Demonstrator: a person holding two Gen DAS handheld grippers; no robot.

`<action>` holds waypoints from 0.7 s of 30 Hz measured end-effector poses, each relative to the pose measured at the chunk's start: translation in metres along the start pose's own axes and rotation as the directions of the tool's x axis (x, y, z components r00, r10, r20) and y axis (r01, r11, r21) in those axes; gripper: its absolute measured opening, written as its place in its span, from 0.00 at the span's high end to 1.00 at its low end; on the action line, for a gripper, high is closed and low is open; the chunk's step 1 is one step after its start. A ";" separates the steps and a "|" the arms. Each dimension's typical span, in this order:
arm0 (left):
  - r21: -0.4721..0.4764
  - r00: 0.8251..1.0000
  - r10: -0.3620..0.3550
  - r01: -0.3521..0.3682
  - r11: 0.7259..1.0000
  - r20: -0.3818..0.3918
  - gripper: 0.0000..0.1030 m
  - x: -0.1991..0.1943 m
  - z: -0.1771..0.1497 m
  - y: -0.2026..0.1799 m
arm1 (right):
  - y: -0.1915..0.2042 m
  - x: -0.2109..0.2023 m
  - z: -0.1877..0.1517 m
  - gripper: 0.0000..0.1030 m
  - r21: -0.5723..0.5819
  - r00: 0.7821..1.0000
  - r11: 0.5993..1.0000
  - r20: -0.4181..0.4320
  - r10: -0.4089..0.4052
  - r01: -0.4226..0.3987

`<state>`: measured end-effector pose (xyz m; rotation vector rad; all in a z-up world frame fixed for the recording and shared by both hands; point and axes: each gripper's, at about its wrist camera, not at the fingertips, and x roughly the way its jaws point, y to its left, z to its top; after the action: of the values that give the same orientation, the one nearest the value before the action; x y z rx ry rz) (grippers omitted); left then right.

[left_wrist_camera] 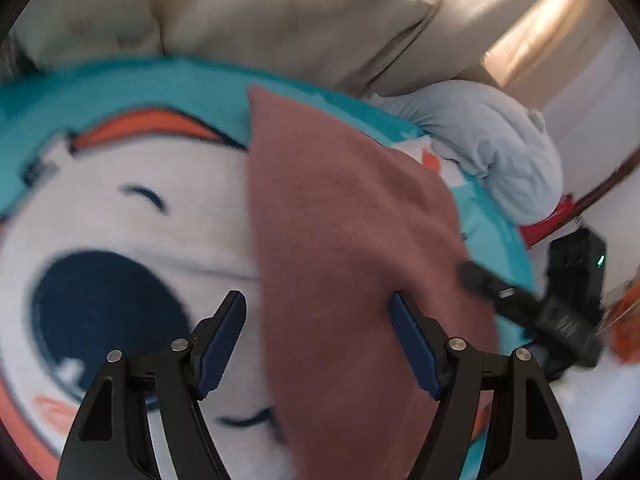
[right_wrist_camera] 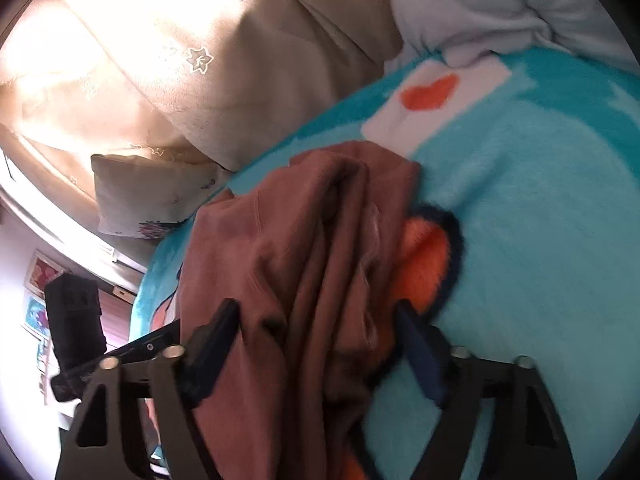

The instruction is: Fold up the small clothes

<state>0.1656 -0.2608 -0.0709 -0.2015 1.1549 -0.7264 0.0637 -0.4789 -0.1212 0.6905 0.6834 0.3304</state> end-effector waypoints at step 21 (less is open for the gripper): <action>-0.057 0.964 0.249 -0.245 0.968 0.093 0.64 -0.075 -0.006 0.032 | 0.098 0.029 0.002 0.60 -0.223 0.997 0.972 0.015 -0.079 0.080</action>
<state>0.1579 -0.1889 -0.0320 -0.1268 1.0792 -0.4650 0.0803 -0.3944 -0.0671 0.4486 0.6546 0.3257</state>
